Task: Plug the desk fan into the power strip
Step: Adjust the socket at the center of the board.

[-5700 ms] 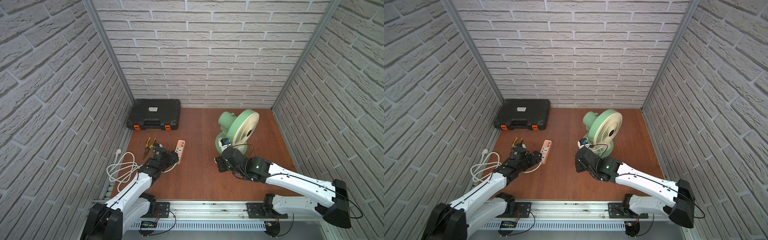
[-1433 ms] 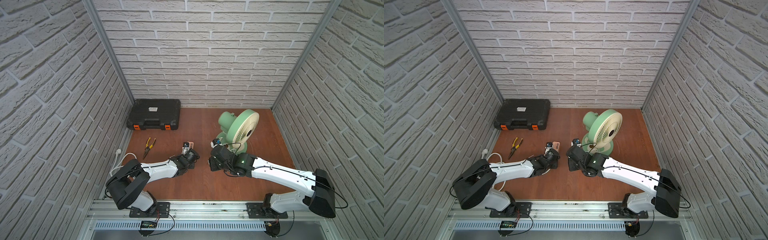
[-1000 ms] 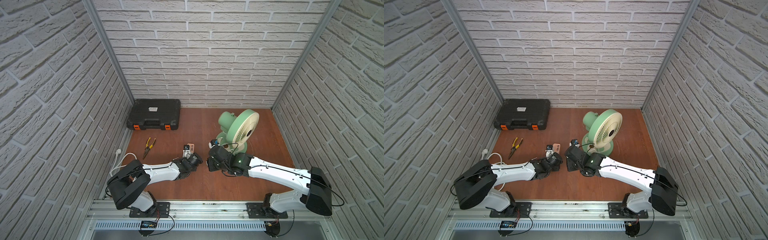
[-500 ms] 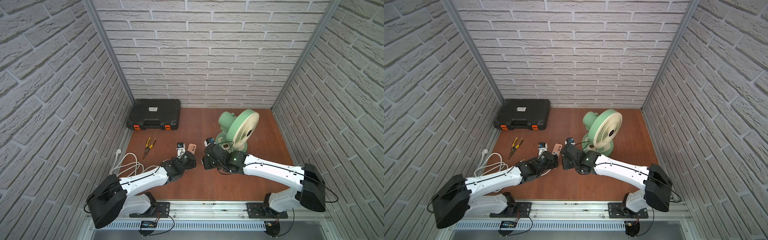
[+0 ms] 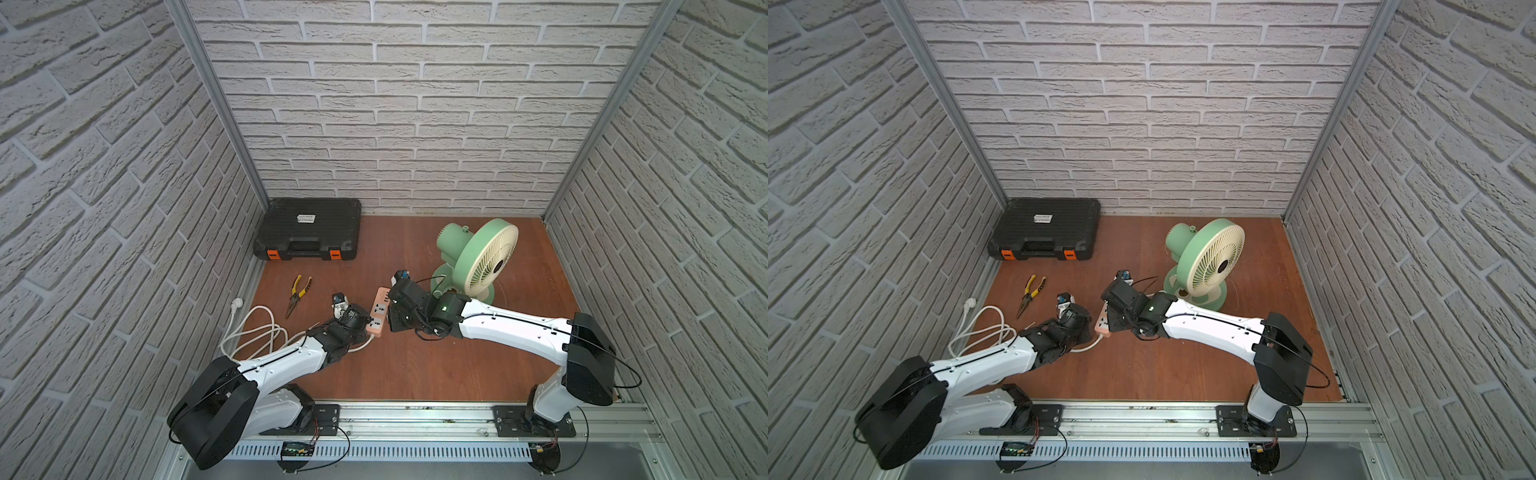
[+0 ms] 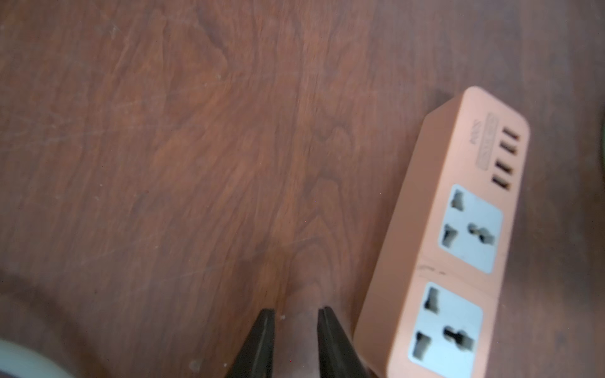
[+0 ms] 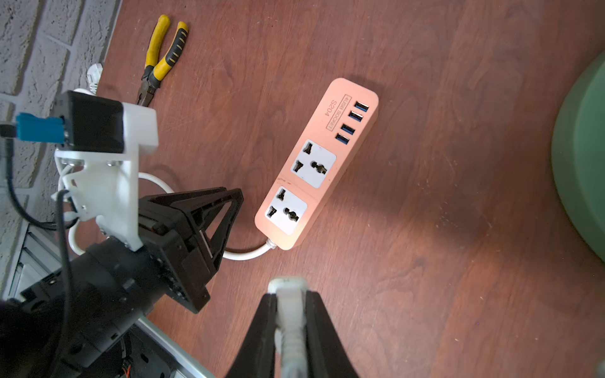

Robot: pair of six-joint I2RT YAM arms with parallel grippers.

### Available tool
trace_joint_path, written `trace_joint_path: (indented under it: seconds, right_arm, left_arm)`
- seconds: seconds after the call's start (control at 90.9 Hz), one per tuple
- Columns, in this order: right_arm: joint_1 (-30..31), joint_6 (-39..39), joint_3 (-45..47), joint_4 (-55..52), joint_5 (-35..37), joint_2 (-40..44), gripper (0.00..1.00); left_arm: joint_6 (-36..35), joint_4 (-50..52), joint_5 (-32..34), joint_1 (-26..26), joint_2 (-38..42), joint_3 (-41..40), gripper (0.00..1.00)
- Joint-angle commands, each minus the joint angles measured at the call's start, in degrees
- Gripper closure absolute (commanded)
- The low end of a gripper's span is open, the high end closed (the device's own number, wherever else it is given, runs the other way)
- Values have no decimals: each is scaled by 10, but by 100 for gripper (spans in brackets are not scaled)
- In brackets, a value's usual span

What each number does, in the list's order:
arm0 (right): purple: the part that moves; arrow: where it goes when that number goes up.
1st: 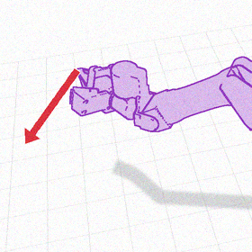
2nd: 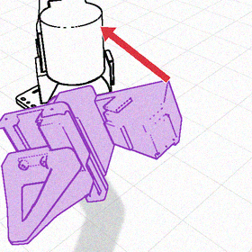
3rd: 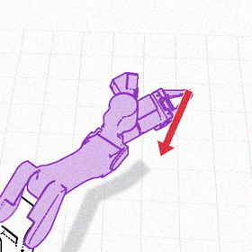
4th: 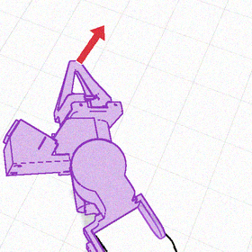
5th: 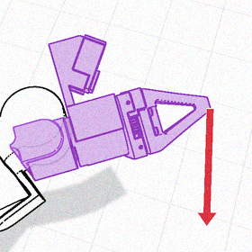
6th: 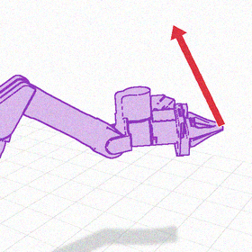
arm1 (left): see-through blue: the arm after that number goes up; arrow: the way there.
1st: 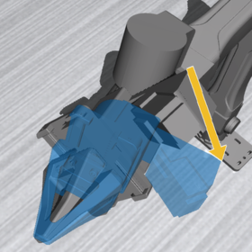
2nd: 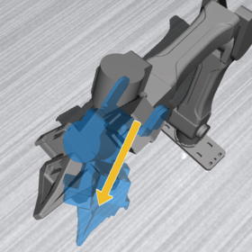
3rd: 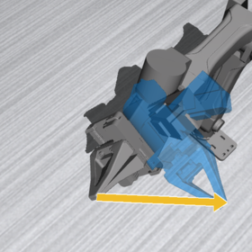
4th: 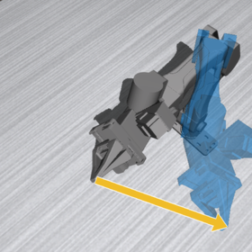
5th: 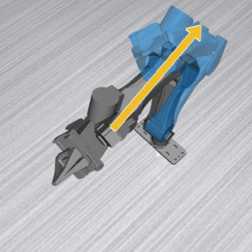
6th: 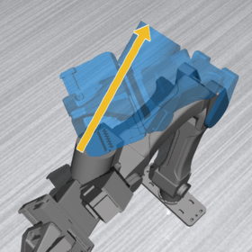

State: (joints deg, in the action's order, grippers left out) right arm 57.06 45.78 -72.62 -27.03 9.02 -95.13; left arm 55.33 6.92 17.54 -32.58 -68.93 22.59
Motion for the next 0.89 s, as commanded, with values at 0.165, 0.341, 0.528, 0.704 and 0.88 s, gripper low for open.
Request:
trace_joint_path:
  seconds: [0.165,0.341,0.528,0.704,0.88]
  right_arm:
    - [3,13,-4,22,-31,-21,97]
    - [3,18,4,27,-34,-25,97]
    - [-4,18,-4,16,-23,-28,97]
    - [-19,14,-8,17,-32,-31,97]
    - [-42,20,-29,-5,-19,-48,97]
  left_arm:
    - [0,-120,-62,14,-82,-28,86]
    - [13,-183,-92,9,-117,-40,94]
    - [33,-195,-85,-20,-123,-43,100]
    - [72,-237,-74,-58,-146,-53,100]
    - [99,-313,-73,-77,-199,-64,100]
